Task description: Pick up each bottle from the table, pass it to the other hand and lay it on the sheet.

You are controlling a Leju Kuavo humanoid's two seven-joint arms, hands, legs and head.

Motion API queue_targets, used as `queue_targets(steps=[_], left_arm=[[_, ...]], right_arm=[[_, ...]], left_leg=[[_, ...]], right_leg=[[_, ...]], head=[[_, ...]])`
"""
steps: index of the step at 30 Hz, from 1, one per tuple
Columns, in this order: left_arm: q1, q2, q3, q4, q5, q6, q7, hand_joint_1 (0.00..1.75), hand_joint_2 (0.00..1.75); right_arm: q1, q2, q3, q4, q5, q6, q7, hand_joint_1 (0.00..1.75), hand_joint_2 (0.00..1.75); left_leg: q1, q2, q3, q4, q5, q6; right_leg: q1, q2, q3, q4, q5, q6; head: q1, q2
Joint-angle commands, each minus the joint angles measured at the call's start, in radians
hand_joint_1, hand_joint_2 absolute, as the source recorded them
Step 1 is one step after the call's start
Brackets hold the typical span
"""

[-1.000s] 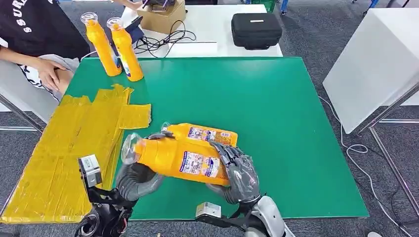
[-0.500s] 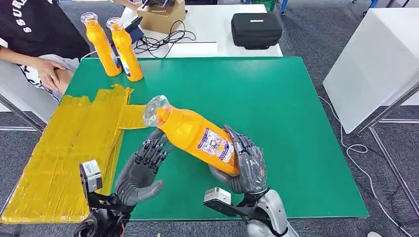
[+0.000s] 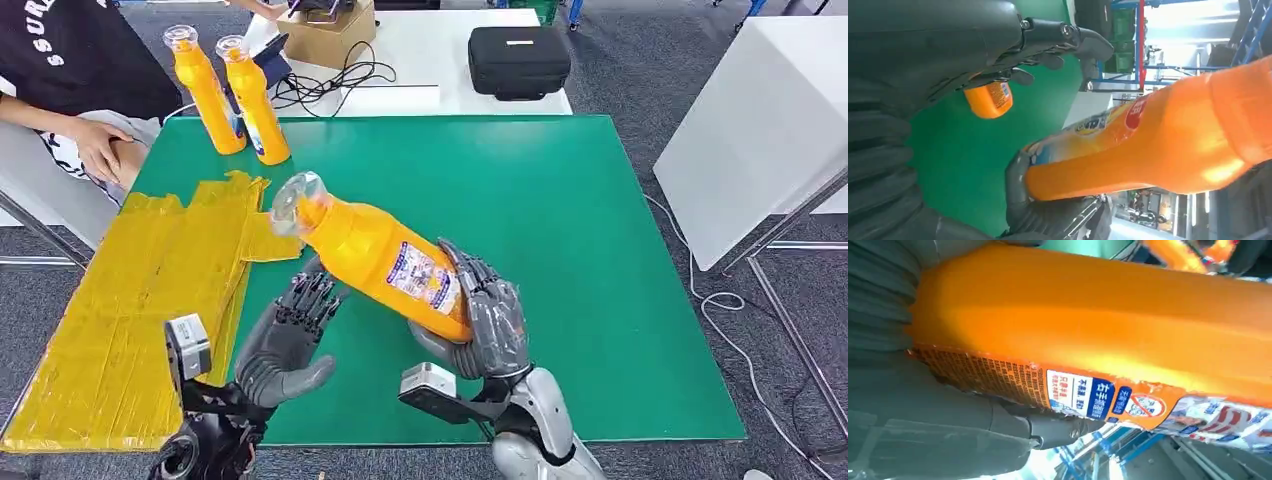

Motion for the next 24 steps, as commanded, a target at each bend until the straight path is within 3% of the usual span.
queue_targets(steps=[1, 7, 21, 22, 23, 24], left_arm=[[-0.085, -0.022, -0.033, 0.075, 0.032, 0.021, 0.018, 0.00, 1.75], [-0.092, -0.042, -0.032, 0.077, 0.053, 0.026, 0.025, 0.00, 1.75], [-0.111, -0.042, -0.033, 0.066, 0.075, 0.041, 0.037, 0.00, 1.75], [-0.111, -0.045, -0.032, 0.062, 0.081, 0.042, 0.036, 0.14, 1.75], [-0.111, -0.047, -0.031, 0.061, 0.084, 0.041, 0.034, 1.69, 1.75], [-0.113, -0.048, -0.033, 0.060, 0.085, 0.040, 0.033, 1.75, 1.75]], right_arm=[[-0.142, 0.027, 0.186, 0.153, -0.033, 0.063, 0.023, 1.75, 1.75], [-0.206, 0.054, 0.309, 0.255, -0.012, 0.097, 0.050, 1.75, 1.75], [-0.235, 0.071, 0.350, 0.313, 0.007, 0.131, 0.089, 1.75, 1.75], [-0.237, 0.073, 0.351, 0.318, 0.008, 0.132, 0.093, 1.75, 1.75], [-0.238, 0.074, 0.351, 0.322, 0.007, 0.131, 0.096, 1.75, 1.75], [-0.240, 0.074, 0.350, 0.325, 0.007, 0.131, 0.098, 1.75, 1.75]], left_leg=[[0.000, 0.002, 0.003, -0.001, -0.001, -0.001], [0.000, 0.002, 0.004, -0.001, -0.001, -0.001], [0.001, 0.000, 0.004, -0.001, -0.002, -0.001], [0.000, -0.001, 0.003, -0.001, -0.001, -0.001], [0.000, -0.001, 0.002, -0.001, 0.000, -0.001], [0.000, -0.001, 0.003, -0.001, -0.001, -0.001]], right_leg=[[0.000, 0.001, 0.003, -0.001, 0.000, 0.001], [0.000, 0.000, 0.004, -0.001, -0.001, 0.001], [0.001, -0.002, 0.005, -0.001, -0.001, 0.001], [0.000, -0.002, 0.004, -0.001, -0.001, 0.001], [0.000, -0.002, 0.002, -0.001, -0.001, 0.001], [0.000, -0.002, 0.003, -0.001, -0.001, 0.001]], head=[[0.000, 0.000], [0.000, 0.000], [0.000, 0.000], [0.000, 0.000], [0.000, 0.000], [0.000, 0.000]])
